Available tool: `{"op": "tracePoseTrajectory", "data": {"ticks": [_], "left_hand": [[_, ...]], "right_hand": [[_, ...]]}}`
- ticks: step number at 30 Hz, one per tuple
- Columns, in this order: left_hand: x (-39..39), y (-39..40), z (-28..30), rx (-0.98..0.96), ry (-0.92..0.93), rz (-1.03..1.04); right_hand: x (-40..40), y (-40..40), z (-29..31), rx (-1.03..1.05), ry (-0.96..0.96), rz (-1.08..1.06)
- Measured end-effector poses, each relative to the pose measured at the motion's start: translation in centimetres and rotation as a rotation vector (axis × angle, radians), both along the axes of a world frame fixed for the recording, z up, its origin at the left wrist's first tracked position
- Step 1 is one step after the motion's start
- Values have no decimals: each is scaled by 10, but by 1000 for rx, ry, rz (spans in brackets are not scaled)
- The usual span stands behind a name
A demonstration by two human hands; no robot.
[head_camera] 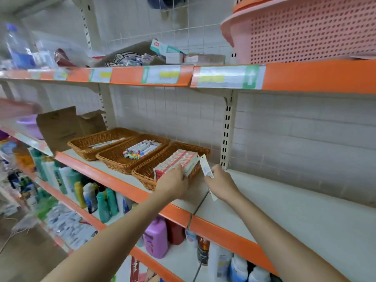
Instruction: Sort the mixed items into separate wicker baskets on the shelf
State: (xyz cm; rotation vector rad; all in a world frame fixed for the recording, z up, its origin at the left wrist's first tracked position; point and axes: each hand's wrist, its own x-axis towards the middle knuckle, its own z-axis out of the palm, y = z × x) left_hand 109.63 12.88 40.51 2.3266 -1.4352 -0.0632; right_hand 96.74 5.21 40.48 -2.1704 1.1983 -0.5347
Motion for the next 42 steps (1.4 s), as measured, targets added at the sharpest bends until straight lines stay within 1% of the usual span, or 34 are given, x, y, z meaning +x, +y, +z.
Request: {"op": "tracePoseTrajectory", "data": {"ticks": [8, 11, 17, 20, 23, 29, 35, 42], "left_hand": [[97, -1, 1, -8, -3, 25], [143, 4, -1, -18, -14, 19], [242, 24, 0, -6, -32, -26], [283, 32, 0, -25, -16, -49], [313, 35, -3, -40, 0, -70], [365, 18, 3, -85, 59, -67], [408, -8, 8, -75, 90, -50], [454, -34, 11, -70, 117, -17]], "right_hand": [[102, -8, 2, -48, 14, 33], [147, 1, 1, -65, 6, 37], [238, 37, 2, -101, 55, 15], [272, 48, -1, -92, 42, 14], [297, 53, -1, -120, 73, 14], [344, 35, 4, -153, 92, 40], [397, 0, 9, -95, 19, 68], [441, -28, 11, -52, 8, 118]]}}
